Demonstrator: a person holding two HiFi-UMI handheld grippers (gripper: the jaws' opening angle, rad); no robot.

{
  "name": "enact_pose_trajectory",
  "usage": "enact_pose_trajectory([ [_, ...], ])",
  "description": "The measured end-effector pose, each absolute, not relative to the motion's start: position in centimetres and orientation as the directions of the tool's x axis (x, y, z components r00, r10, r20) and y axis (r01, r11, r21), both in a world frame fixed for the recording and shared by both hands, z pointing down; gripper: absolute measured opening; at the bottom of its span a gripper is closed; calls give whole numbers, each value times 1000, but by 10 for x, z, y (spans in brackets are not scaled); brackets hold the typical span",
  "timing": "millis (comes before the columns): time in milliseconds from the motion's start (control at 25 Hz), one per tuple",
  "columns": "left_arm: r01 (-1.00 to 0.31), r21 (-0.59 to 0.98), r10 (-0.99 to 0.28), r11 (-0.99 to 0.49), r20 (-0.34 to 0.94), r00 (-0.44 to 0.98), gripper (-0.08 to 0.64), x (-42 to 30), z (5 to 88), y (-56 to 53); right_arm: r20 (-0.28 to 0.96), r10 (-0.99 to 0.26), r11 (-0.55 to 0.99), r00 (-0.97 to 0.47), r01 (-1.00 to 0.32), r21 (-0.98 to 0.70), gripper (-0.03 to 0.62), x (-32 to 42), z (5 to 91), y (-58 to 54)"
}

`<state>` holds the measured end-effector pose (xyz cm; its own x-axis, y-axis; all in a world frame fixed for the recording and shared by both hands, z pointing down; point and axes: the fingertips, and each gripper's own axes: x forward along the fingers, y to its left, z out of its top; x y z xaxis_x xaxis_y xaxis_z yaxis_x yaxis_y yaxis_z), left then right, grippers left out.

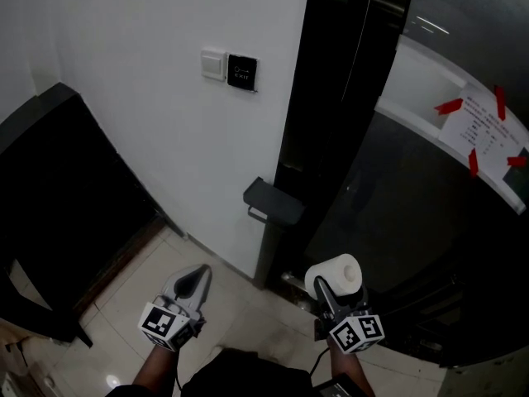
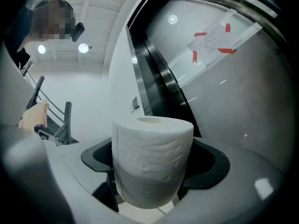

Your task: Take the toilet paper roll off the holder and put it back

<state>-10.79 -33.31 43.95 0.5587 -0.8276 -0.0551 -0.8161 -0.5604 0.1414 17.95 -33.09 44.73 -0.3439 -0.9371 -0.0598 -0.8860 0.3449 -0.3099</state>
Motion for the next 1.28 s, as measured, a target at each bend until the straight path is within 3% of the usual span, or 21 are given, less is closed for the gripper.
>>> enact_pose_trajectory([
  [600,-820,176,-836,-545,-44,547,0,-188,447,-356,-82,-971,226,-223,-763,-606,468,148,476,-391],
  [680,-827,185,-845,-530,-37,534,0,-193,452,-364,-96,-976,209,-198,-702,-680,468,154,476,-399],
  [840,-833,173,-849,-525,-41,526,0,-185,449,-380,26,-998,0,-49,-474,-881,466,189,523,-412],
  [1040,-822,147,-835,-550,-76,545,2,-171,432,-390,27,-999,-7,-40,-431,-902,466,202,546,-450],
  [1280,-837,119,-845,-534,-31,534,2,-174,440,-401,48,-999,-42,-14,-264,-964,466,200,574,-477],
])
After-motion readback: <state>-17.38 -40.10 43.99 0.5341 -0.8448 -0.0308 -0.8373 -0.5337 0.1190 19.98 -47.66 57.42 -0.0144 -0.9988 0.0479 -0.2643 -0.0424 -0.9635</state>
